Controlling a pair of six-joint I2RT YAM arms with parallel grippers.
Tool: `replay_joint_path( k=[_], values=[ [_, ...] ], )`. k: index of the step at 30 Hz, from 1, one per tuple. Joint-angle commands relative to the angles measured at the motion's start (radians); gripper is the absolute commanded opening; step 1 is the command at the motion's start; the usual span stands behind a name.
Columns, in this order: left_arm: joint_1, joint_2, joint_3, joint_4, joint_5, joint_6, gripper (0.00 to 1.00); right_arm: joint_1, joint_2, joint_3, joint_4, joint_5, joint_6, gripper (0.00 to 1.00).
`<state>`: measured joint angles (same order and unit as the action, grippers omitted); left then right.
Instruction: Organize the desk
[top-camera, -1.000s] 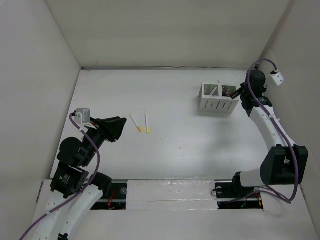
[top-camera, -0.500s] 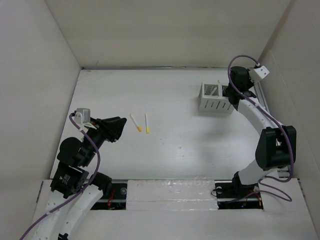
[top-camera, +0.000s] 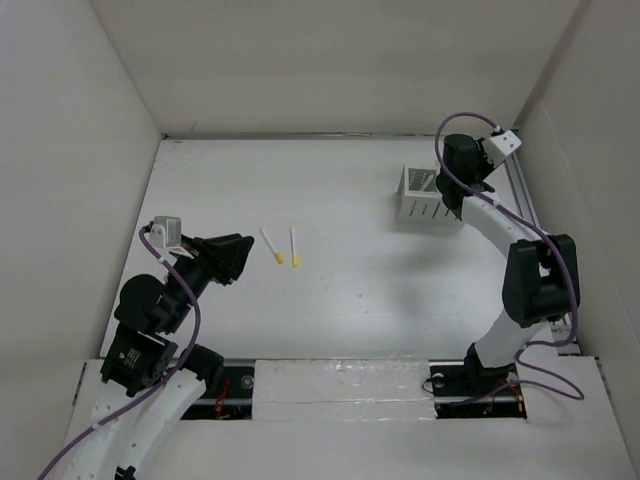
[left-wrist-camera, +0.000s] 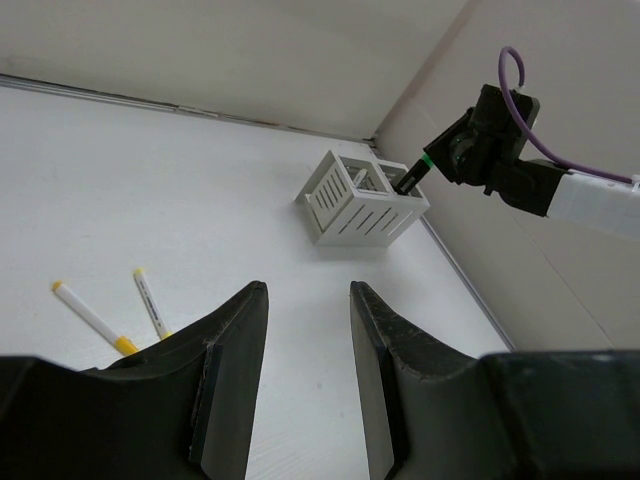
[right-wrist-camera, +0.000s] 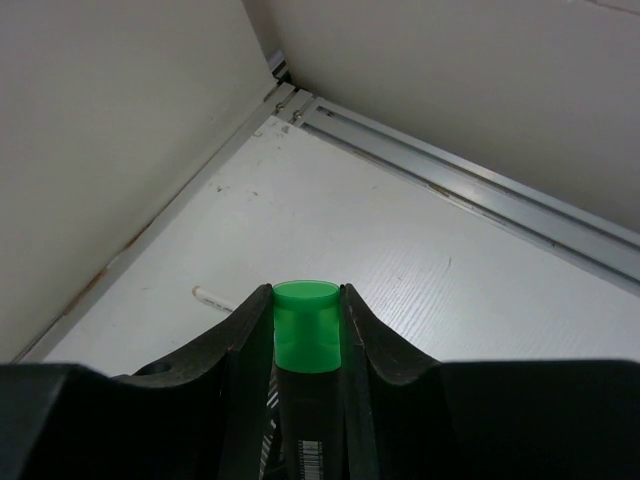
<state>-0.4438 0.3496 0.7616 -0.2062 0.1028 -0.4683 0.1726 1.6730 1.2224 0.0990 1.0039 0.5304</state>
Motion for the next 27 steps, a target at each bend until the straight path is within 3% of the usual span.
replay_joint_path(
  k=[1, 6, 10, 19, 24, 27],
  values=[
    [-0.006, 0.006, 0.015, 0.05, 0.003, 0.013, 0.35, 0.013, -0.001, 0.048, 0.054, 0.052, -0.03, 0.11],
    [-0.006, 0.005, 0.016, 0.048, 0.005, 0.013, 0.35, 0.042, 0.002, 0.031, 0.054, 0.068, -0.015, 0.13],
    [-0.006, 0.005, 0.013, 0.048, 0.006, 0.013, 0.35, 0.07, -0.013, 0.012, 0.054, 0.087, -0.003, 0.23],
    [-0.006, 0.003, 0.012, 0.048, 0.006, 0.011, 0.35, 0.116, -0.082, -0.03, 0.076, 0.084, -0.01, 0.23],
    [-0.006, 0.003, 0.012, 0.047, 0.005, 0.011, 0.35, 0.136, -0.151, -0.06, 0.074, 0.05, -0.006, 0.39],
    [-0.006, 0.002, 0.013, 0.048, 0.0, 0.011, 0.35, 0.156, -0.2, -0.066, 0.048, 0.007, 0.002, 0.41]
  ],
)
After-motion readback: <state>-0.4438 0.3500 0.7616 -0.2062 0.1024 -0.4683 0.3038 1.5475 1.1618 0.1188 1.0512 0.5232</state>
